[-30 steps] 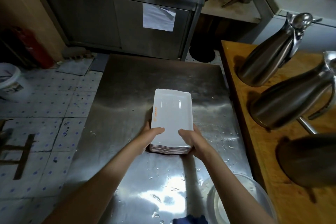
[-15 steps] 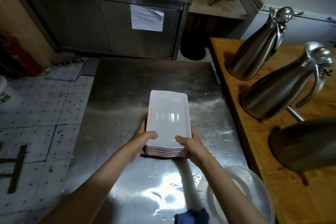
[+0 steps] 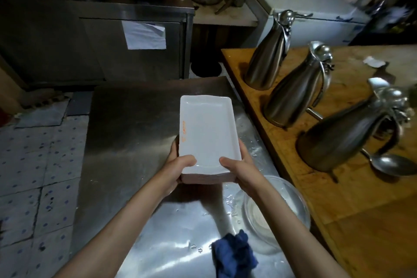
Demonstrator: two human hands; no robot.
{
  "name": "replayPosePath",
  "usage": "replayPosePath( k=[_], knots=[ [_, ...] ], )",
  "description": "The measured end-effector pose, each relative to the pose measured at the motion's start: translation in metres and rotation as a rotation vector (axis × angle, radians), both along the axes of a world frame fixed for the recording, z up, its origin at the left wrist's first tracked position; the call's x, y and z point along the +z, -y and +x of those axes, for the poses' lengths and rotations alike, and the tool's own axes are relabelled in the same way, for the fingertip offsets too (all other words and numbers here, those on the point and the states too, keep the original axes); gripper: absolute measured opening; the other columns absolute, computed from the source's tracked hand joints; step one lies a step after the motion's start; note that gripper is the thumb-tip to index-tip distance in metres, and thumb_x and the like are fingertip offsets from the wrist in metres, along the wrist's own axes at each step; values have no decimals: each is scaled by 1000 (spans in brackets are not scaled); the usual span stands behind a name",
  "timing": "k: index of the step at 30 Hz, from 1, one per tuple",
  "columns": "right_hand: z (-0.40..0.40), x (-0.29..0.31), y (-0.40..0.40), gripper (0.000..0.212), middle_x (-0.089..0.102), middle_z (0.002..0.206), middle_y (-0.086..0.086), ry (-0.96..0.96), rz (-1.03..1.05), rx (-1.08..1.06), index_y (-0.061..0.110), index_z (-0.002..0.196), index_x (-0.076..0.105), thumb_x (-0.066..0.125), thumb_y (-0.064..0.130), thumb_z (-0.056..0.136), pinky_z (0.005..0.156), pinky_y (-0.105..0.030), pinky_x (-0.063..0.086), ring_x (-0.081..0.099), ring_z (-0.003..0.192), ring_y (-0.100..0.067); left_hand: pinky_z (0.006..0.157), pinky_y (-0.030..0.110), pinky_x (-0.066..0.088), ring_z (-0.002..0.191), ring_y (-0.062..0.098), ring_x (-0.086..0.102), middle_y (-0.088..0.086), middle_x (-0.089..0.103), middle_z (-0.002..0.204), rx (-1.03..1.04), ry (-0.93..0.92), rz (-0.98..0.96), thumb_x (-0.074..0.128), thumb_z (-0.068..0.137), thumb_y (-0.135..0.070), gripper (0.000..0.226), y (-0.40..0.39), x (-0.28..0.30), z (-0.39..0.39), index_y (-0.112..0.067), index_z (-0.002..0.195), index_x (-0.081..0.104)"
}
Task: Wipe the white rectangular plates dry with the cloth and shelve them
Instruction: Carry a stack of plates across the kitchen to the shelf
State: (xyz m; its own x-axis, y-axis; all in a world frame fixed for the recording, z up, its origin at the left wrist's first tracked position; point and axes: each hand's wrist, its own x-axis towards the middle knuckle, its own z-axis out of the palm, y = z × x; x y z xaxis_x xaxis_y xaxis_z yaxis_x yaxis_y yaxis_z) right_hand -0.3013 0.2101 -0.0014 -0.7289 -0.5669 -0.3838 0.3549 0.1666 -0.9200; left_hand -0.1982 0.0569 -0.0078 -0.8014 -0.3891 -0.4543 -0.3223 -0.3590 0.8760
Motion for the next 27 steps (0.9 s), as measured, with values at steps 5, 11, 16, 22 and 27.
replayPosePath(
  k=[5,11,16,22,27],
  knots=[
    [10,18,-38,87,58,125,0,-38,-3,-43,41,137,37,75,20,61,91,-50,51,58,112,-25,82,30,52,110,14,53,-7,55,121,-102,-72,-76,63,72,-9,83,-28,17,-4,-31,143,25],
    [25,33,-88,90,56,126,-1,-56,-66,-148,41,136,38,80,26,57,87,-51,54,58,113,-27,97,41,50,118,17,51,-7,50,129,-264,-117,-124,64,63,-24,88,-66,36,-10,-40,140,25],
    [36,44,-140,76,57,122,-2,-69,-103,-257,33,136,41,77,11,73,76,-39,58,62,106,-25,96,42,51,119,21,53,-5,50,131,-366,-162,-130,69,49,-29,103,-112,46,-14,-39,142,26],
    [53,48,-216,74,52,128,-4,-71,-42,-385,31,139,37,76,12,78,80,-36,58,57,113,-26,90,35,53,116,18,56,-5,52,133,-475,-210,-128,68,47,-31,106,-185,52,-13,-37,145,25],
    [69,53,-297,75,54,126,1,-82,-21,-463,32,140,36,71,6,79,84,-35,56,57,110,-20,97,39,50,119,18,55,-6,50,136,-572,-253,-115,68,55,-24,100,-261,56,-12,-41,143,24]
  ],
)
